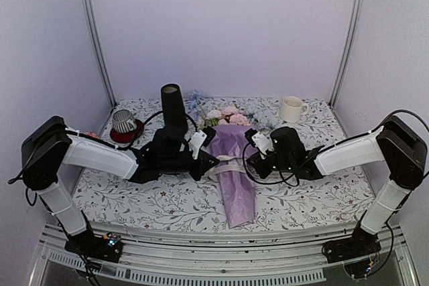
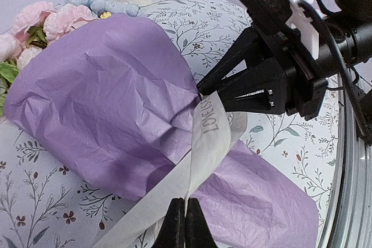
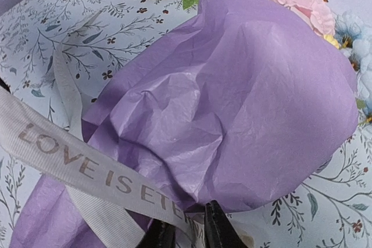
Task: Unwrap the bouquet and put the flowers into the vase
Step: Untie the half-tied ribbon from the folded wrapping paper.
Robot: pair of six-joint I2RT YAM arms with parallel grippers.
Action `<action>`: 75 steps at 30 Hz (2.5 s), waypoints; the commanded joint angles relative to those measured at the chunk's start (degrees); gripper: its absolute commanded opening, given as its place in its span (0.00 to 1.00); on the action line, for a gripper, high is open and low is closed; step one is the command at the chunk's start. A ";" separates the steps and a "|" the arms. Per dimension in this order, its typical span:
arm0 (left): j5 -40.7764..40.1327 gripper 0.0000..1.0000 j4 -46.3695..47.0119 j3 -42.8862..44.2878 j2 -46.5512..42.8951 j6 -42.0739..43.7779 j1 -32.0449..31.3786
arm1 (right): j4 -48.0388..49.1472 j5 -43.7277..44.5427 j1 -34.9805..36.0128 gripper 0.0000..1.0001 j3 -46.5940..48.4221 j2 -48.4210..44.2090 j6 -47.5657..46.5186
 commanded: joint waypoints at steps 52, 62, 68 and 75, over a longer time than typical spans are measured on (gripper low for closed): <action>-6.56 0.00 -6.62 3.99 2.41 -1.92 -0.41 | -22.59 -1.63 2.35 0.46 14.25 0.28 4.91; -6.78 0.00 -6.81 3.99 2.26 -1.79 -0.41 | -25.05 -4.21 2.32 0.46 19.15 6.04 4.94; -6.35 0.00 -6.77 4.00 2.23 -1.73 -0.43 | -27.31 -7.99 2.22 0.33 20.90 7.49 4.90; -6.75 0.00 -6.99 4.16 2.46 -1.73 -0.36 | -28.51 -8.42 2.20 0.04 23.76 4.55 4.73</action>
